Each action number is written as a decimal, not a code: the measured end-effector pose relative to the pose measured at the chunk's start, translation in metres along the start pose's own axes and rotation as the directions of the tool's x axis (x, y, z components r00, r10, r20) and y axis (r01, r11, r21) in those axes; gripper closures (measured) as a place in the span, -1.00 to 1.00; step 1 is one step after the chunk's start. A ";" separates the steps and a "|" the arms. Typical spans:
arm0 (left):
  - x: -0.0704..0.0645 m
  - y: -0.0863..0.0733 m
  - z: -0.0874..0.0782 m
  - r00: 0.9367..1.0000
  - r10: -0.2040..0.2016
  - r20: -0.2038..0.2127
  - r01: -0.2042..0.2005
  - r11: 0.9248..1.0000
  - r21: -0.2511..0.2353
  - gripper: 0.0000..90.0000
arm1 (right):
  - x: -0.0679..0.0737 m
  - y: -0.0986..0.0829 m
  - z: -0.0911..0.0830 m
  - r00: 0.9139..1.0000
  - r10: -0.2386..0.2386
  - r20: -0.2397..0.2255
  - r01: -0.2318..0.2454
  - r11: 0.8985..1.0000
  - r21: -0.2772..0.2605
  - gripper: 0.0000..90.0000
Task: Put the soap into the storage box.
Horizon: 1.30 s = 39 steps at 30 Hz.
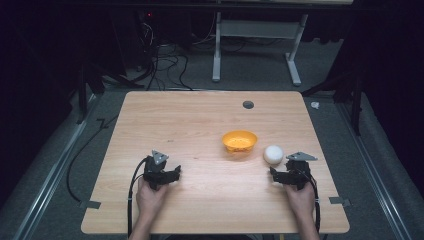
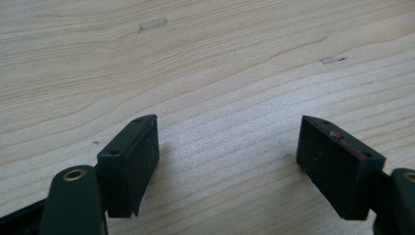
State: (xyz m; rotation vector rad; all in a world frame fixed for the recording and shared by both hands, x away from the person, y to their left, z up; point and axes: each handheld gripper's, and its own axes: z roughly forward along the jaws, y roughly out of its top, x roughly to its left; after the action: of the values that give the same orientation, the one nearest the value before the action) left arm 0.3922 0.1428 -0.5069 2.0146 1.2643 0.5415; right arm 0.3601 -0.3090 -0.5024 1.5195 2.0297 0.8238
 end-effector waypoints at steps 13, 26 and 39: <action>0.000 0.000 0.000 1.000 -0.002 0.002 0.002 1.000 -0.001 -0.46 | 0.001 0.000 0.000 1.000 0.002 0.000 -0.002 1.000 -0.001 -0.64; 0.000 0.000 0.000 1.000 0.000 0.004 0.000 1.000 0.001 -0.46 | 0.000 0.000 0.000 1.000 0.001 -0.005 -0.001 1.000 -0.002 -0.63; 0.000 0.000 0.000 1.000 -0.001 0.005 0.001 1.000 0.000 -0.46 | 0.002 0.005 -0.005 1.000 0.010 -0.020 -0.010 1.000 -0.018 -0.59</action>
State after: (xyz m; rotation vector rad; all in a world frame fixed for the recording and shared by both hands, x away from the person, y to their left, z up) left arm 0.3920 0.1429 -0.5069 2.0140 1.2618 0.5364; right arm 0.3590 -0.3068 -0.4955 1.5185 2.0248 0.8626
